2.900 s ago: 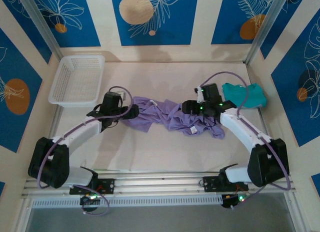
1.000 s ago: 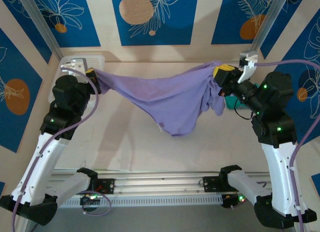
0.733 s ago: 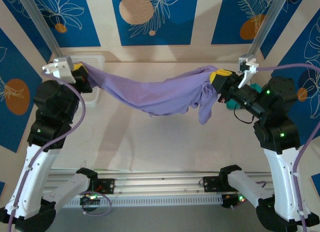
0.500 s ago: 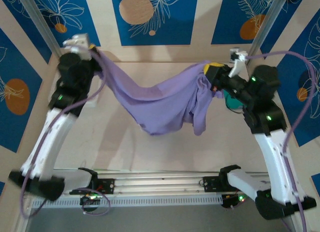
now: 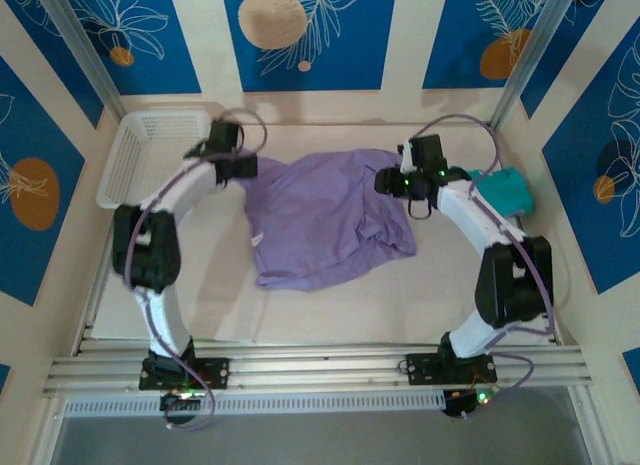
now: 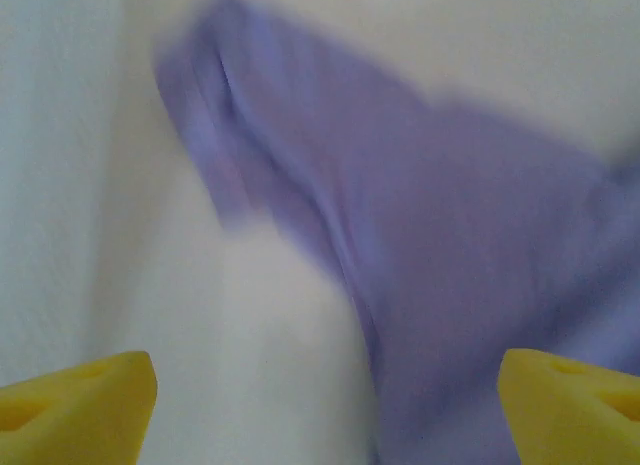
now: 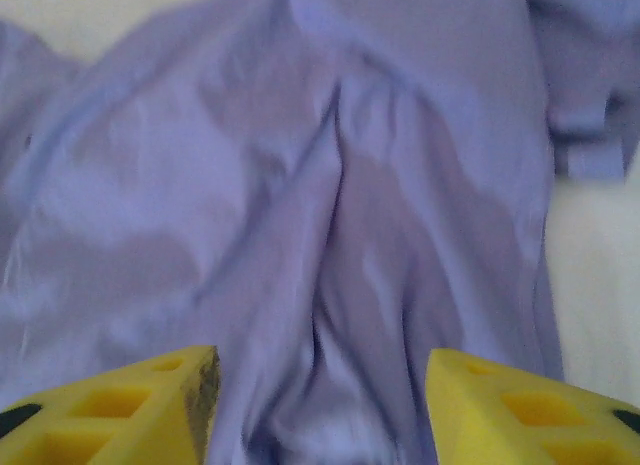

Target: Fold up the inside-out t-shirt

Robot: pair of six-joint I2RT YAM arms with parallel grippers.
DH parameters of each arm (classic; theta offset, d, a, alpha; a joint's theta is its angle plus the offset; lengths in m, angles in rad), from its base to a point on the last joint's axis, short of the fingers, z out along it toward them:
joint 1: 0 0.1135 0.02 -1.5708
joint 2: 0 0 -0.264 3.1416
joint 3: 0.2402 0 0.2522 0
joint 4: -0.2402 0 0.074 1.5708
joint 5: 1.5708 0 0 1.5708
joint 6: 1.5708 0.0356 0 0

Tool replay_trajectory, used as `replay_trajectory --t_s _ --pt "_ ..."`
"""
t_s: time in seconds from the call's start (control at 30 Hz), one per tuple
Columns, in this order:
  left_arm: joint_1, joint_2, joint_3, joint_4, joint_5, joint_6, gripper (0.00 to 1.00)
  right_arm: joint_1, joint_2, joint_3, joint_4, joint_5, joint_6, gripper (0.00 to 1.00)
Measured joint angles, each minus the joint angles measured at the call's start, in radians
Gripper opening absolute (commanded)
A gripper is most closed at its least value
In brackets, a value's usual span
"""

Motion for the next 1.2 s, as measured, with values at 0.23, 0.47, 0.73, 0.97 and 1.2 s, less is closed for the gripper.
replay_trajectory --t_s 0.23,0.47,0.73,0.97,1.2 --pt "-0.245 -0.492 -0.589 0.11 0.084 -0.162 0.82 0.021 -0.206 -0.187 -0.062 0.001 0.019 0.63" --pt "-0.332 -0.406 -0.682 0.132 0.154 -0.269 0.54 -0.069 -0.191 -0.294 -0.086 0.047 0.056 0.63" --pt "-0.347 -0.307 -0.682 0.211 0.172 -0.299 0.15 -0.134 -0.012 -0.28 -0.11 0.1 0.056 0.62" --pt "-0.347 -0.332 -0.716 0.243 0.171 -0.298 0.0 -0.125 0.109 -0.219 -0.124 0.072 0.051 0.56" --pt "-0.336 -0.375 -0.75 0.246 0.171 -0.298 0.0 -0.102 0.149 -0.2 -0.122 0.067 0.032 0.15"
